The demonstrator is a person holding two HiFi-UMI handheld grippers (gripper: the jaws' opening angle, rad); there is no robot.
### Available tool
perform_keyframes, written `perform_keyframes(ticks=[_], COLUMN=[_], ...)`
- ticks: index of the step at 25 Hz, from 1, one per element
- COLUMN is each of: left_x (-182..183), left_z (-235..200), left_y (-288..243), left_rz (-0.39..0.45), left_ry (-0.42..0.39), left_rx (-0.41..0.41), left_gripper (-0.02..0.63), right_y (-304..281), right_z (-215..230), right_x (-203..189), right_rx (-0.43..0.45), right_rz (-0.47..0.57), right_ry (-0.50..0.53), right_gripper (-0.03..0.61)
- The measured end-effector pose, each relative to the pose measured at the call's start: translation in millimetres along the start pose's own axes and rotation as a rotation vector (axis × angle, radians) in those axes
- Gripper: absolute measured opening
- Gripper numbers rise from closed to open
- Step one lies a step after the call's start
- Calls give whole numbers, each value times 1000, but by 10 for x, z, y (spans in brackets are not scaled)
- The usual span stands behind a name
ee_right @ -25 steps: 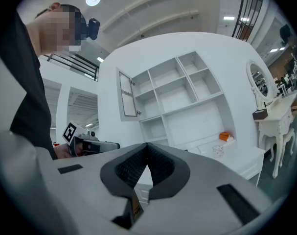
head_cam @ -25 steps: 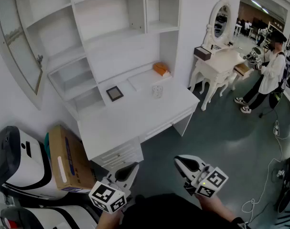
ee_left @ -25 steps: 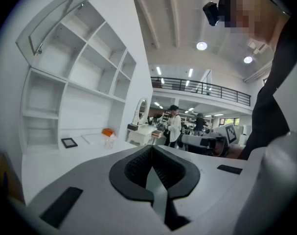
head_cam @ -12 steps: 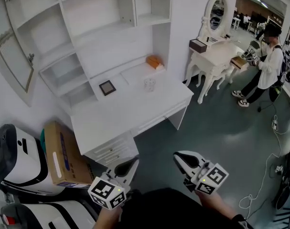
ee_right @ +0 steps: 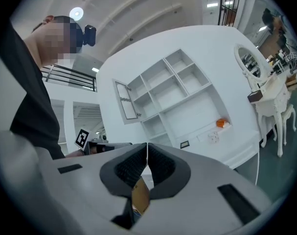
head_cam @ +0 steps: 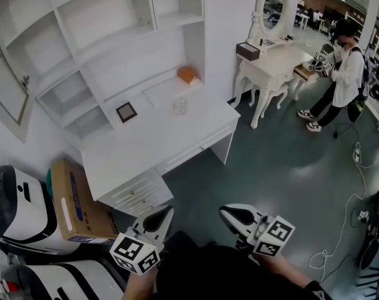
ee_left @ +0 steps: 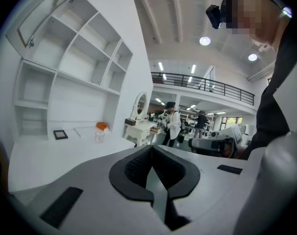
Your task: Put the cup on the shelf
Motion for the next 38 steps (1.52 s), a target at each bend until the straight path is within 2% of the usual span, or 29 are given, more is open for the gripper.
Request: perform_keyframes(ticks=[4, 11, 18, 27, 34, 38], left_x=[-32, -87, -74, 182, 363, 367], left_z=[-54, -141, -567, -1403, -2166, -2484], left_y=[-165, -735, -1289, -1927, -2165, -2252], left_rz=[-9, -15, -15, -19, -3, -35], left_ry=[3, 32, 39, 42, 67, 76], left_rx=[2, -83, -121, -160, -153, -167], left_gripper=[14, 14, 13, 13, 14, 14], right_y=[12, 41, -232, -1162, -2030, -2426], right_z=[156, 457, 914, 1551, 1917, 2077], right_x=[39, 109, 182, 298, 203, 160], right_rx=[-8, -66, -111, -115, -86, -83], right_rz=[-2, -24, -22, -21, -54, -55], right_ry=[9, 13, 28, 40, 13, -3], right_gripper=[17, 17, 17, 17, 17, 17])
Point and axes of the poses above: the fingertips, and each gripper's own axes: y backward along the fingers, z to its right, x out of its top, the point moved 8 cm from there along y, backward along the fingers, and after that the axes turned 14 degrees about z, right-handed, at the moved point
